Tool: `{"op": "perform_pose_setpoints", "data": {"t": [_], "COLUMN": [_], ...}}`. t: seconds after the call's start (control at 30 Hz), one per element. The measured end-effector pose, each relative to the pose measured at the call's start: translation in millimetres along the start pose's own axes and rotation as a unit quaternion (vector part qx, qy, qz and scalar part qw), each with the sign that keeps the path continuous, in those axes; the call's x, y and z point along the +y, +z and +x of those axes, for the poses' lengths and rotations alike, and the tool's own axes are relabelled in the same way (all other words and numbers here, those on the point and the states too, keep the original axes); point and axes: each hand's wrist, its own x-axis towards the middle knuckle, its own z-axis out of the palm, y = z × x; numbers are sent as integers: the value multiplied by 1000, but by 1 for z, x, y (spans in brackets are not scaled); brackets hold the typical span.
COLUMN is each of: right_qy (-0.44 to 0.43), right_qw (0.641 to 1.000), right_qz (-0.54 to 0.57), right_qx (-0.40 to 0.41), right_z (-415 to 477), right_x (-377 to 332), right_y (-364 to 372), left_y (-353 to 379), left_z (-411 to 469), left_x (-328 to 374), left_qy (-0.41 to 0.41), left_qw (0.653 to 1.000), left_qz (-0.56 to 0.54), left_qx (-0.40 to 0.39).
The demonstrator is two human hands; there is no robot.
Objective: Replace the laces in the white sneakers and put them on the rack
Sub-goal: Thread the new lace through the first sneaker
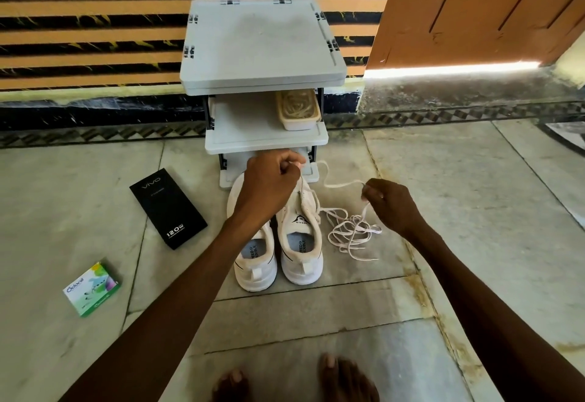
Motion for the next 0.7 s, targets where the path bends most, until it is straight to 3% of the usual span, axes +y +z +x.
{"op": "perform_pose_setpoints", "data": {"t": [0.13, 0.23, 0.37, 0.53, 0.7], "right_qy": [-85, -102, -112, -102, -24], "right_qw": [991, 986, 983, 985, 995], "right_qz": [45, 79, 102, 85, -22], "right_qx": [-88, -106, -108, -106, -91], "right_z": [-5, -4, -3, -5, 1], "right_x": [-50, -74, -86, -91, -70], "right_y": [-7, -9, -15, -14, -5], "left_y": [10, 15, 17, 15, 3], "left_z": [-7, -10, -9, -8, -5], "left_x": [2, 6, 5, 2, 7], "left_qy": [45, 79, 104, 111, 92], "left_qw": [998, 992, 990, 988, 993], "left_qz": [18, 25, 47, 79, 66], "left_qx": [-40, -98, -85, -69, -28]}}
